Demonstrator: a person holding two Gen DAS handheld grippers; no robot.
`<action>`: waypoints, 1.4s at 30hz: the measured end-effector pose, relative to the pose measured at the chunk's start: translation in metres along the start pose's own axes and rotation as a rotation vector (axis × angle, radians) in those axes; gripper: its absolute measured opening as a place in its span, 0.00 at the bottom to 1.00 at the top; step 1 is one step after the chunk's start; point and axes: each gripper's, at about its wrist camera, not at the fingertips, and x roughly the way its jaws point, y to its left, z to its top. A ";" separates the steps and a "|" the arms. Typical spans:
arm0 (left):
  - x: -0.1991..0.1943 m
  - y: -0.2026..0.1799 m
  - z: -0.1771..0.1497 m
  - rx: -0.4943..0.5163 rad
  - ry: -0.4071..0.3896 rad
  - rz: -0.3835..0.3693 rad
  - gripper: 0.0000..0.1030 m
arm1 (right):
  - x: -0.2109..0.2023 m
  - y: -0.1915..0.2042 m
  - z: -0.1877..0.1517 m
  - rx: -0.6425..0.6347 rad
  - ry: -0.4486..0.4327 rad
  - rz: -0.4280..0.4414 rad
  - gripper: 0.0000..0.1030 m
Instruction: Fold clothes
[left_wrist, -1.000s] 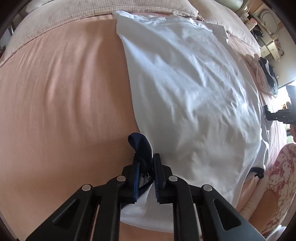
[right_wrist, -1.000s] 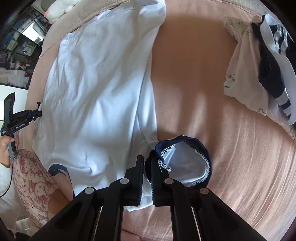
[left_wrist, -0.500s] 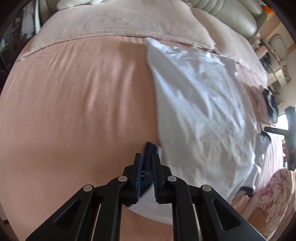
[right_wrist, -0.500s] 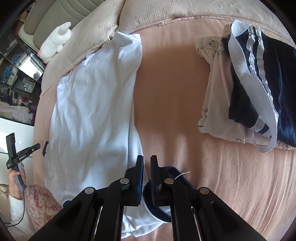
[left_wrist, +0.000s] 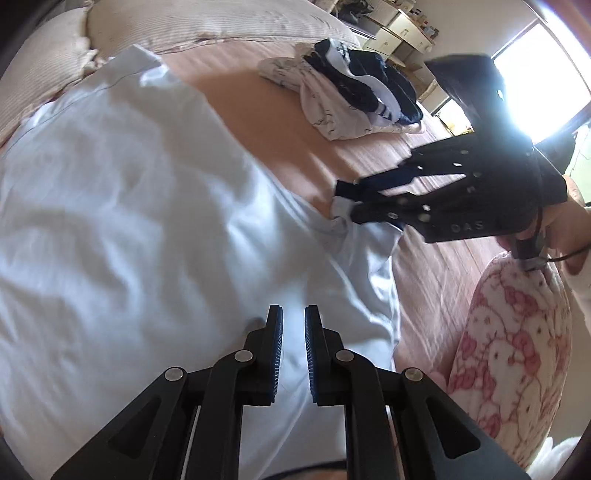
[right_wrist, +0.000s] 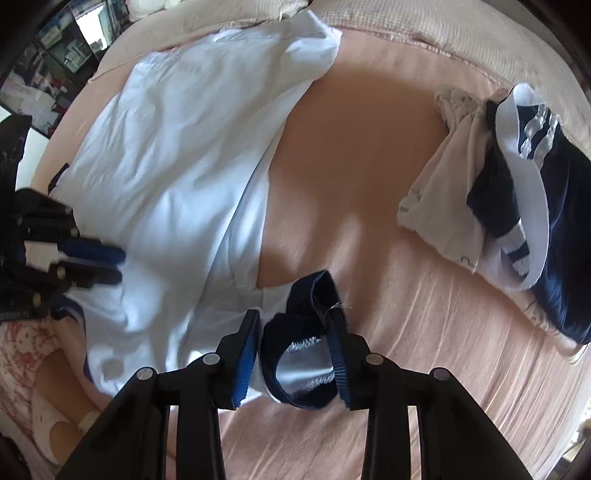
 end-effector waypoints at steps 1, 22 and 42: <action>0.006 -0.004 0.007 -0.001 -0.004 -0.010 0.10 | -0.004 -0.008 0.003 0.030 -0.061 -0.012 0.34; 0.050 -0.023 0.032 -0.006 -0.005 0.023 0.10 | 0.018 0.051 0.001 -0.265 0.055 0.076 0.36; -0.004 -0.006 0.017 -0.110 -0.099 0.081 0.10 | 0.021 -0.028 0.048 0.123 -0.106 0.392 0.62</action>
